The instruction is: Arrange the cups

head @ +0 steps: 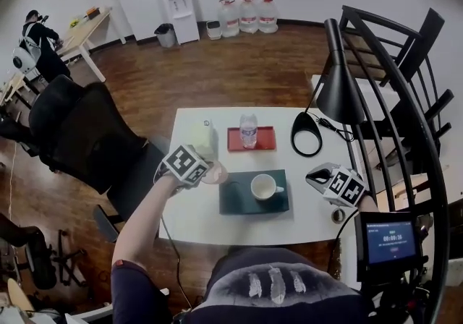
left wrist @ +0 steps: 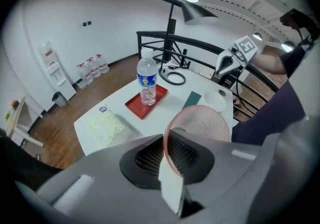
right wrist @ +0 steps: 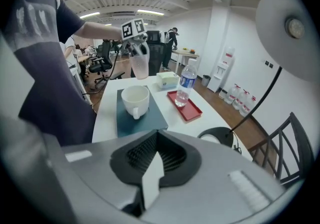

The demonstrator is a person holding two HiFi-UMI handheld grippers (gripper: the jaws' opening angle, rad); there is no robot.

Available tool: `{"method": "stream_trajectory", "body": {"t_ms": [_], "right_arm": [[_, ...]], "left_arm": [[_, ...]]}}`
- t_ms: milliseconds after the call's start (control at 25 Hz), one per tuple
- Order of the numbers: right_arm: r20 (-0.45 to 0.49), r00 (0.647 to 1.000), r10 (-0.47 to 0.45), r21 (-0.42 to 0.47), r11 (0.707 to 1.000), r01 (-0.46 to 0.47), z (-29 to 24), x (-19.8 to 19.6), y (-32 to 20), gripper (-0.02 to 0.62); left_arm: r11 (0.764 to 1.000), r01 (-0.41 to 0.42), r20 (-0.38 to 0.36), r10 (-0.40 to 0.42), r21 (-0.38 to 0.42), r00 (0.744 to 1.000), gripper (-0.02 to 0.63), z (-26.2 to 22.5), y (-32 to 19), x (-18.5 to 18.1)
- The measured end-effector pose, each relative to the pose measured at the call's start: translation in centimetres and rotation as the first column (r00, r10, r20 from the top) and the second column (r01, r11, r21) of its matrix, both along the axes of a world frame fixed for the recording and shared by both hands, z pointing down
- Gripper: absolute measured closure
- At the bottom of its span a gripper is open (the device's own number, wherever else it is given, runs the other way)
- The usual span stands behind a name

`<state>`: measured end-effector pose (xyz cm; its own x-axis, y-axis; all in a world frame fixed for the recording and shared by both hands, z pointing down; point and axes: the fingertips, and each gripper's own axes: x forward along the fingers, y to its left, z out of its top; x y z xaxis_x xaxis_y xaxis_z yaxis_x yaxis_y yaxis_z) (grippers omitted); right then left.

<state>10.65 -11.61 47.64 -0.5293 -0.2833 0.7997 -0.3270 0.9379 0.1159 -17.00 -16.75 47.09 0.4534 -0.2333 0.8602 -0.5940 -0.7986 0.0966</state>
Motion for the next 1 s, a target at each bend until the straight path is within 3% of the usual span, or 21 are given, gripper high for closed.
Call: {"method": "stream_trajectory", "body": {"t_ms": [560, 1000], "right_arm": [[-0.029, 0.997, -0.068, 0.017, 0.998, 0.069, -0.4, -1.3, 0.0, 0.594], [-0.018, 0.998, -0.066, 0.005, 0.998, 0.066, 0.3, -1.2, 0.4, 0.594]], "left_arm": [[0.968, -0.215, 0.039, 0.221, -0.129, 0.974, 0.574, 2.3, 4.8, 5.6], [0.944, -0.285, 0.101, 0.303, -0.163, 0.947, 0.572, 4.2, 4.9, 7.3]]}}
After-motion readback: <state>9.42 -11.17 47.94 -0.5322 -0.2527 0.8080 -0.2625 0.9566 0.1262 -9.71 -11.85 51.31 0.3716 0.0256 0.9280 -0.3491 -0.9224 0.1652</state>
